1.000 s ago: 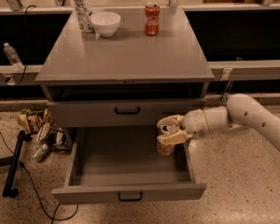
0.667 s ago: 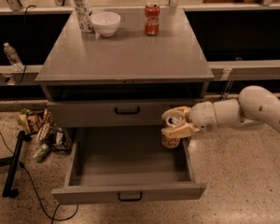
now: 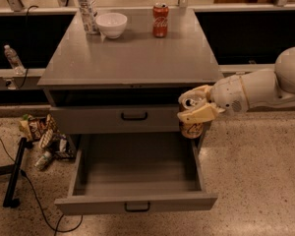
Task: Pick orange can from middle drawer and place on counter
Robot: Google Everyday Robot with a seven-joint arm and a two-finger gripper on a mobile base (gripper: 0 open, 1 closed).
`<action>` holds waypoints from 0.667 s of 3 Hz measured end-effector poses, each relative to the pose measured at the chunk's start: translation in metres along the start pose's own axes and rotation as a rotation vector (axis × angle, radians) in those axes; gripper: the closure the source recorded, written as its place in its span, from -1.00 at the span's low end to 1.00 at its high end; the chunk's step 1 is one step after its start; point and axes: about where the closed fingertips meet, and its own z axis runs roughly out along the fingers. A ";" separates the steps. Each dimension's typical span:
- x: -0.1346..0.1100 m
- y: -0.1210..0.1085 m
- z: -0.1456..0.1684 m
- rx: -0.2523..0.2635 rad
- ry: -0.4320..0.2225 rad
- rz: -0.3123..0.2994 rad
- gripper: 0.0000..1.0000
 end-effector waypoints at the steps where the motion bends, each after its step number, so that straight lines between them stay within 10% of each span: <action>1: 0.000 0.000 0.001 -0.001 0.000 -0.001 1.00; 2: -0.018 -0.012 0.000 0.010 0.016 -0.002 1.00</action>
Offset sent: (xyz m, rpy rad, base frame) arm 0.0369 0.0086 0.0420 -0.0475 -0.0108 -0.0308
